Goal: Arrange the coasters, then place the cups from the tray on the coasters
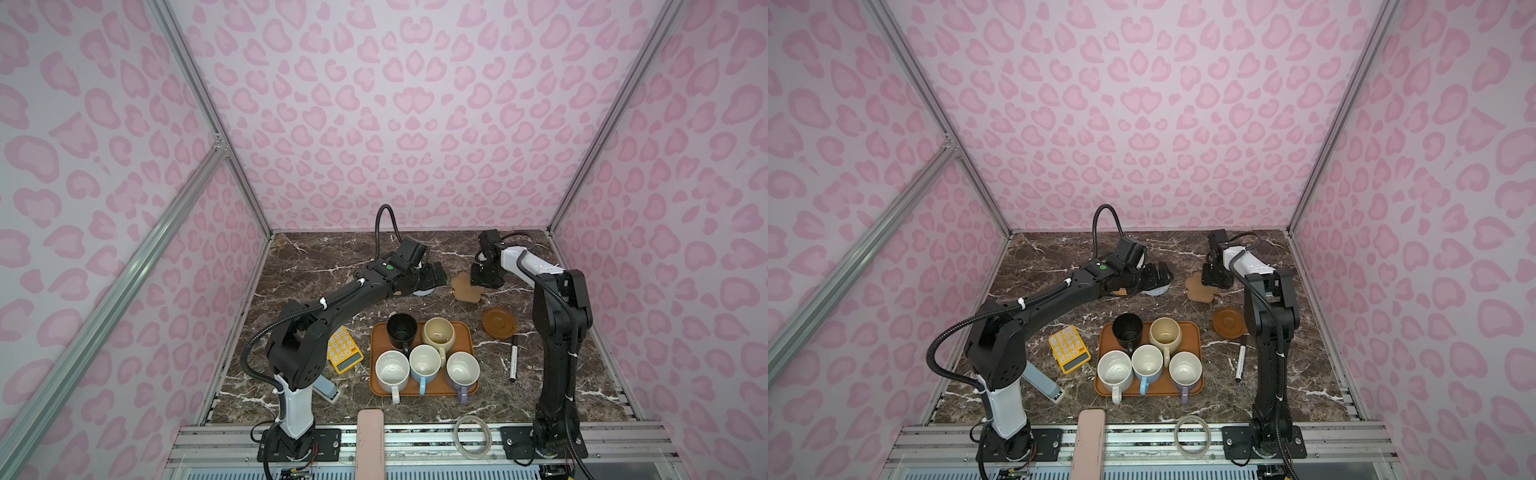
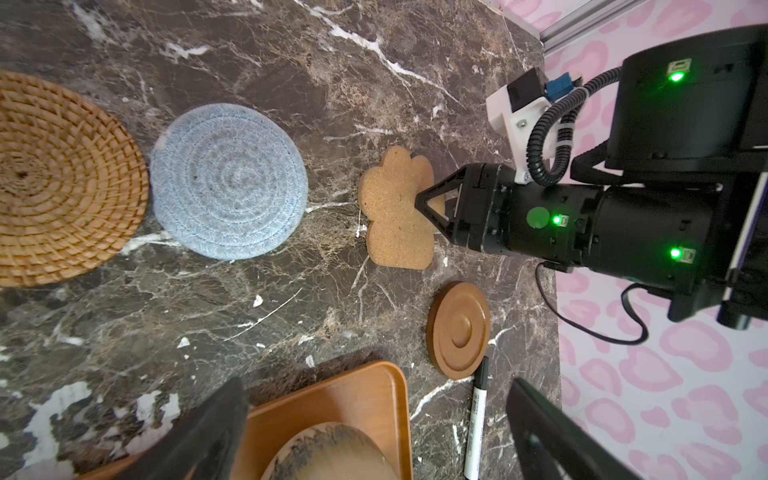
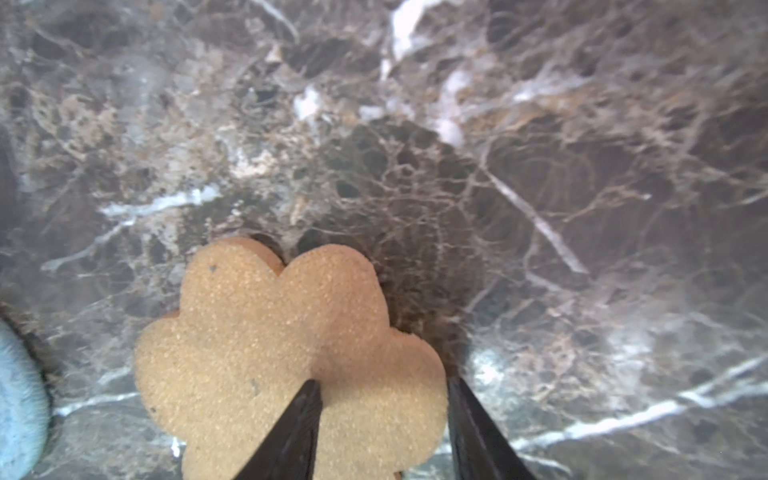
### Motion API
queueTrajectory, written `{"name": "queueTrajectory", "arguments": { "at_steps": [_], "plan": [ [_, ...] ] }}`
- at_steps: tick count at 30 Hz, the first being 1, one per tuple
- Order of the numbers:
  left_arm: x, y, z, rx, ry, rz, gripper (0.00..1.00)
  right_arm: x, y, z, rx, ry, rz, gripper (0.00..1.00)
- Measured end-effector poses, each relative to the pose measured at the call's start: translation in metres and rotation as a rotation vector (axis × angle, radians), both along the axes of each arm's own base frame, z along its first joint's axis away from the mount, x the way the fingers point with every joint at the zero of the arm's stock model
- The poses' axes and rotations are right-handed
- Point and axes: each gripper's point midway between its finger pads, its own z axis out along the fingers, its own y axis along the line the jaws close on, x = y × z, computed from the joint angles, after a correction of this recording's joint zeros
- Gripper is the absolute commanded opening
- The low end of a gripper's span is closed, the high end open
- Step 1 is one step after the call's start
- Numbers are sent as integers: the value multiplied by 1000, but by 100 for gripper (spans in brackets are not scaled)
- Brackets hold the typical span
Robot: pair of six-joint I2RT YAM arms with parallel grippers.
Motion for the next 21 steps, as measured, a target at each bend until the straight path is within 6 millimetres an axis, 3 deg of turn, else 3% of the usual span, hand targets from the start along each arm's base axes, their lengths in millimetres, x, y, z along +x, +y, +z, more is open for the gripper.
{"name": "queueTrajectory", "arguments": {
  "at_steps": [9, 16, 21],
  "plan": [
    [-3, 7, -3, 6, 8, 8, 99, 1, 12, 1, 11, -7, -60, 47],
    [-3, 10, 0, 2, 4, 11, 99, 4, 35, 1, 38, -9, -34, 47],
    [-3, 12, 2, -5, -2, 17, 99, 5, 37, 1, 42, 0, -40, 47]
  ]
}}
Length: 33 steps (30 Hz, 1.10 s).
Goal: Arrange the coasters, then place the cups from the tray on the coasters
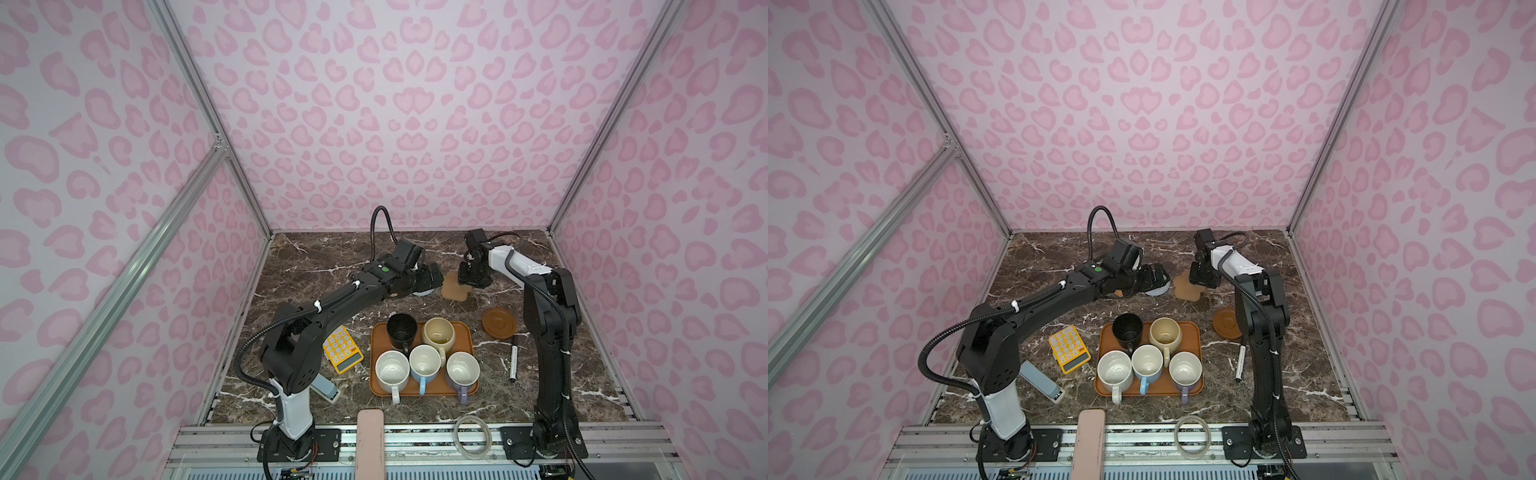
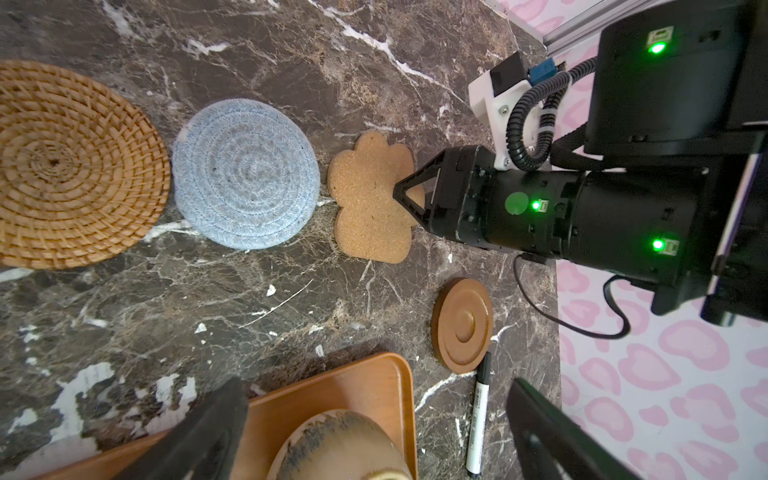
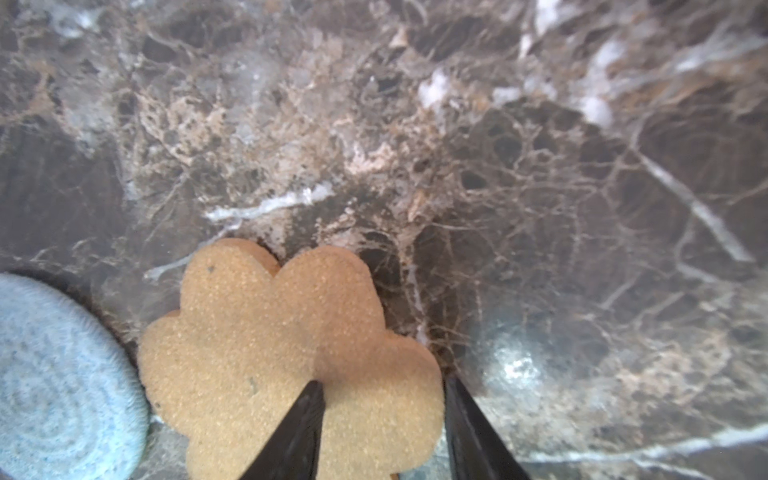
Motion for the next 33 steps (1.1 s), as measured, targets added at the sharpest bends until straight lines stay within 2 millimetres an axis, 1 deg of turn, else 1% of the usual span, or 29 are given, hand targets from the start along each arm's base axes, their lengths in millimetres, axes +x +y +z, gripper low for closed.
{"name": "queueTrajectory", "arguments": {
  "at_steps": [8, 11, 16, 18, 21, 24, 27, 30, 31, 32, 33],
  "plan": [
    [1, 2, 1, -3, -3, 8, 99, 0, 0, 1, 5, -1, -14, 49],
    [1, 2, 3, -6, -7, 8, 99, 2, 4, 3, 19, -5, -14, 50],
    [1, 3, 7, -11, -14, 9, 99, 3, 4, 6, 26, -8, -17, 56],
    [2, 3, 8, -12, -15, 10, 99, 4, 3, 10, 27, -15, -19, 59],
    [2, 5, 8, -13, -16, 13, 99, 7, -2, 25, 29, -46, -29, 64],
    [2, 7, 16, -17, -28, 19, 99, 11, -7, 47, 30, -92, -36, 68],
    [2, 9, 27, -28, -48, 20, 98, 10, -10, 73, 32, -139, -30, 80],
    [-1, 12, 39, -41, -64, 20, 98, 1, -11, 100, 32, -180, 1, 87],
    [-3, 14, 45, -45, -70, 21, 98, -4, -14, 108, 23, -195, 9, 96],
    [-5, 15, 50, -50, -75, 20, 98, -11, -16, 116, 22, -205, 14, 99],
    [-6, 16, 56, -54, -84, 18, 98, -17, -18, 121, 18, -211, 19, 99]
  ]
}}
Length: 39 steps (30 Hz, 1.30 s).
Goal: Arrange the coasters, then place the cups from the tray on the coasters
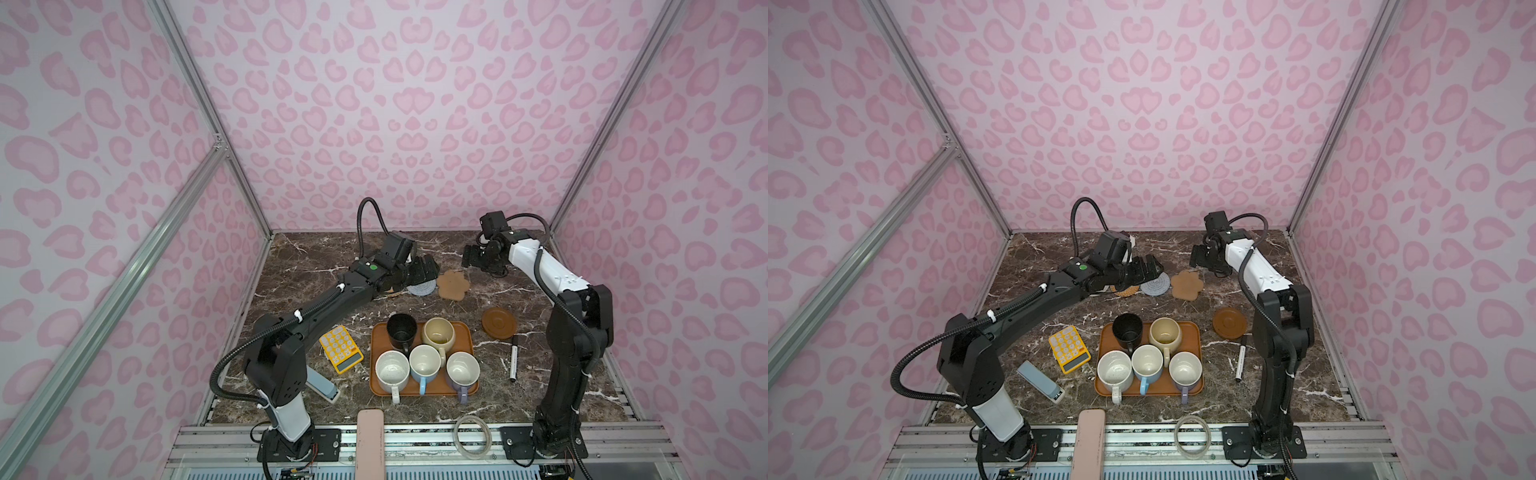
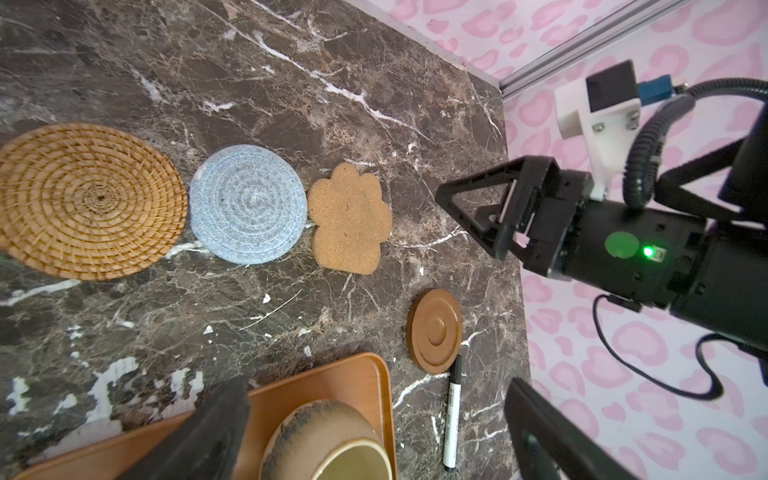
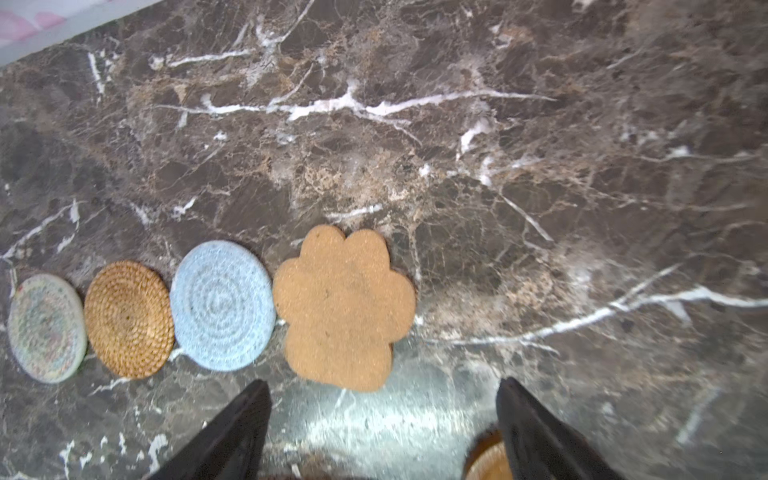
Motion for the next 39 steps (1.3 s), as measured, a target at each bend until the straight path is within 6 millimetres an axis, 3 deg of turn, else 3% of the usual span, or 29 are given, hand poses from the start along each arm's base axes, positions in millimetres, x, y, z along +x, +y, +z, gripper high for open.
{"name": "queueTrajectory", "arguments": {
  "at_steps": [5, 10, 15, 20, 28, 39],
  "plan": [
    [-14, 3, 30, -30, -44, -35, 98, -38, -20, 27, -12, -34, 3, 99],
    [-37, -10, 50, -51, -59, -142, 98, -85, -27, 27, -11, -17, 39, 99],
    [-60, -25, 49, -46, -45, -221, 98, -126, -37, 9, -1, 18, 41, 99],
    [-69, -38, 35, -26, -16, -251, 97, -157, -38, -24, 43, 76, 46, 87],
    [-69, -53, 5, 22, 41, -233, 97, -162, -37, -62, 75, 134, 33, 77],
    [-62, -68, -15, 39, 86, -208, 97, -152, -46, -96, 33, 187, 6, 61]
  ]
}}
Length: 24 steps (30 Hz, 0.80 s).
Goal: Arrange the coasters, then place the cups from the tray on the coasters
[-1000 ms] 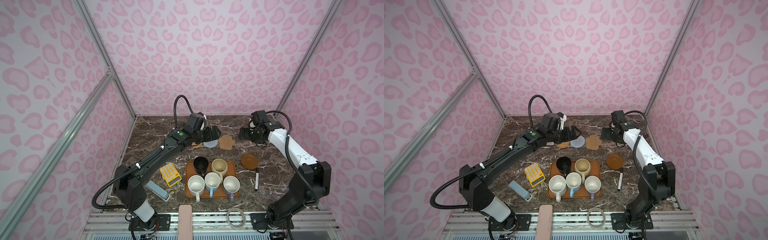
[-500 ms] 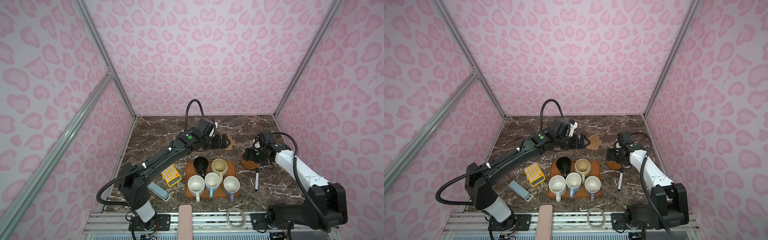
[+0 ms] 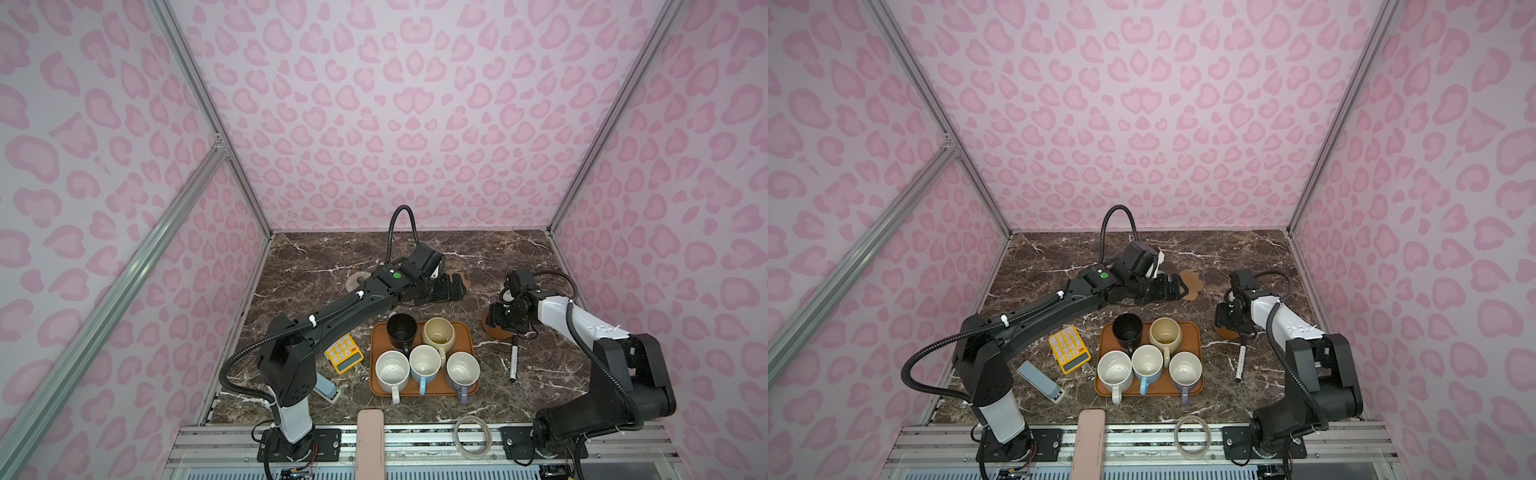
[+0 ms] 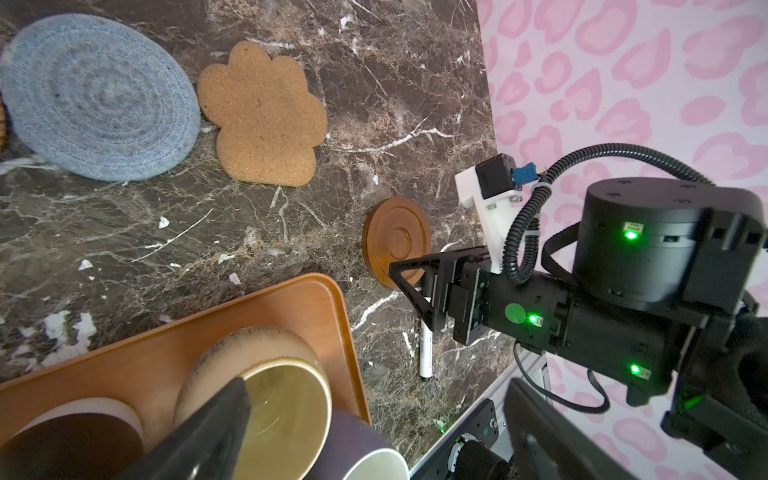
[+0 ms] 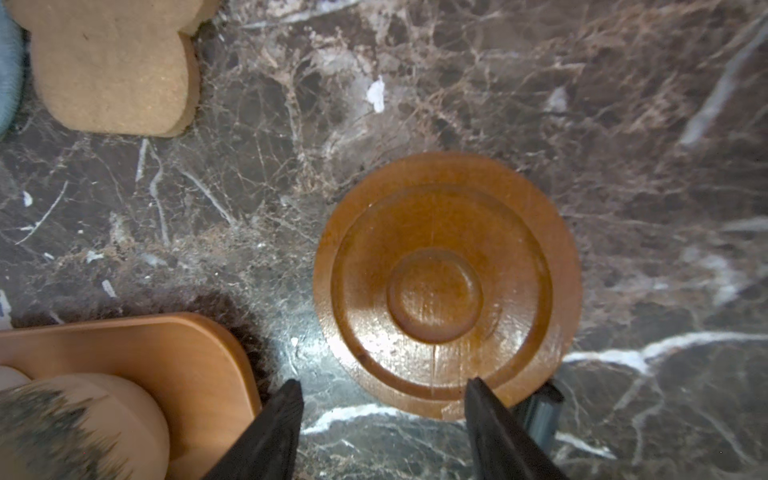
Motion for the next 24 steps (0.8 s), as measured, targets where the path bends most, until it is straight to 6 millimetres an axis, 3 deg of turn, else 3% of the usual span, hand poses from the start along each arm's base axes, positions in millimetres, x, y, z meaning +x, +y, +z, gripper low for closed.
{"name": "queueTrajectory", "arguments": {
  "at_steps": [16, 20, 24],
  "plan": [
    [6, -5, -8, 8, 14, 15, 97, 13, 0, -24, -26, 30, 13, 52],
    [8, -7, -7, 5, 12, 15, 97, 15, 3, -23, -20, 24, 19, 59],
    [8, -7, -8, 6, 13, 15, 97, 15, 10, -23, -18, 18, 40, 60]
  ]
}}
